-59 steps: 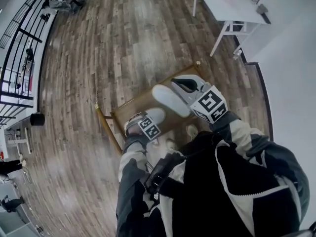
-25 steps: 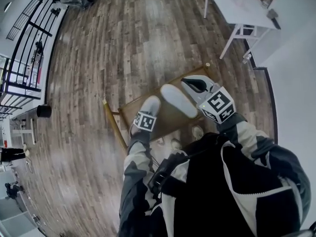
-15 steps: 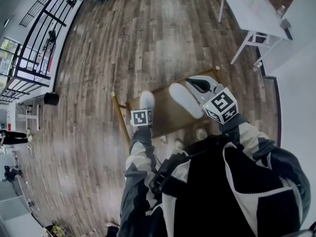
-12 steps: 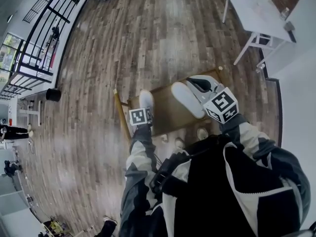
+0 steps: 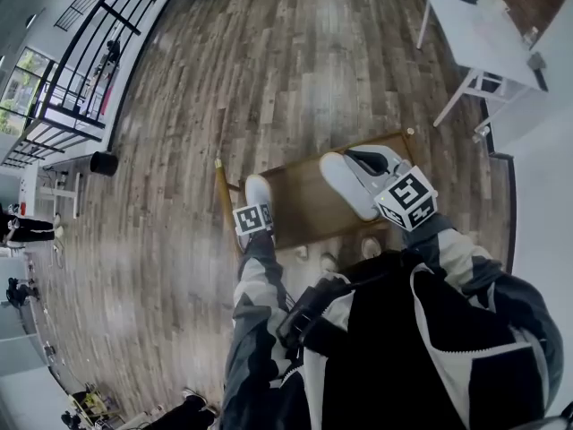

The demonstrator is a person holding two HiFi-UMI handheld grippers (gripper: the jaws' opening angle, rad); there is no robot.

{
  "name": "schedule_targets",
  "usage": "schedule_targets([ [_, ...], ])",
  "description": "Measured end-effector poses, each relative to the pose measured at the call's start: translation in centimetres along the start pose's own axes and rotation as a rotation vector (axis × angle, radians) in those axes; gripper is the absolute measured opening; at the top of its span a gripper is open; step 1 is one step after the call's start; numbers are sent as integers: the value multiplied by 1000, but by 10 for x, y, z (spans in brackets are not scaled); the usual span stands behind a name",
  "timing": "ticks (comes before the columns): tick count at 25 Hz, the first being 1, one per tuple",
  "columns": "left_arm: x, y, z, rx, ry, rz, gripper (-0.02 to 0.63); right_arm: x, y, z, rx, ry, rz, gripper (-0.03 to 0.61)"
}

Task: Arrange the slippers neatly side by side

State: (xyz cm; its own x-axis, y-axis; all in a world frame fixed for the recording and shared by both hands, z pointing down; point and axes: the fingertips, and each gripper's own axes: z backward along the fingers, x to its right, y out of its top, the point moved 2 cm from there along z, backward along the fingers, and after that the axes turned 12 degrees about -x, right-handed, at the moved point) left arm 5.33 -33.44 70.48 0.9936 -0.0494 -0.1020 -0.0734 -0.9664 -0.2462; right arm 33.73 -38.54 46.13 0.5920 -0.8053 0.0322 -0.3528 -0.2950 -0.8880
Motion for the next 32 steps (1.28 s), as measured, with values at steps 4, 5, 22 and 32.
schedule_targets([
  [4, -12, 3, -18, -5, 23, 27, 42, 3, -7, 3, -30, -19, 4, 5],
  [5, -15, 4, -22, -8, 27, 36, 43, 3, -9, 4, -37, -24, 5, 5],
  [22, -32, 5, -83, -117, 45, 33, 48, 11, -24, -2, -123, -98, -12, 5],
  [32, -22, 18, -65, -39, 82, -47, 247, 5, -20, -9, -113, -86, -23, 5],
])
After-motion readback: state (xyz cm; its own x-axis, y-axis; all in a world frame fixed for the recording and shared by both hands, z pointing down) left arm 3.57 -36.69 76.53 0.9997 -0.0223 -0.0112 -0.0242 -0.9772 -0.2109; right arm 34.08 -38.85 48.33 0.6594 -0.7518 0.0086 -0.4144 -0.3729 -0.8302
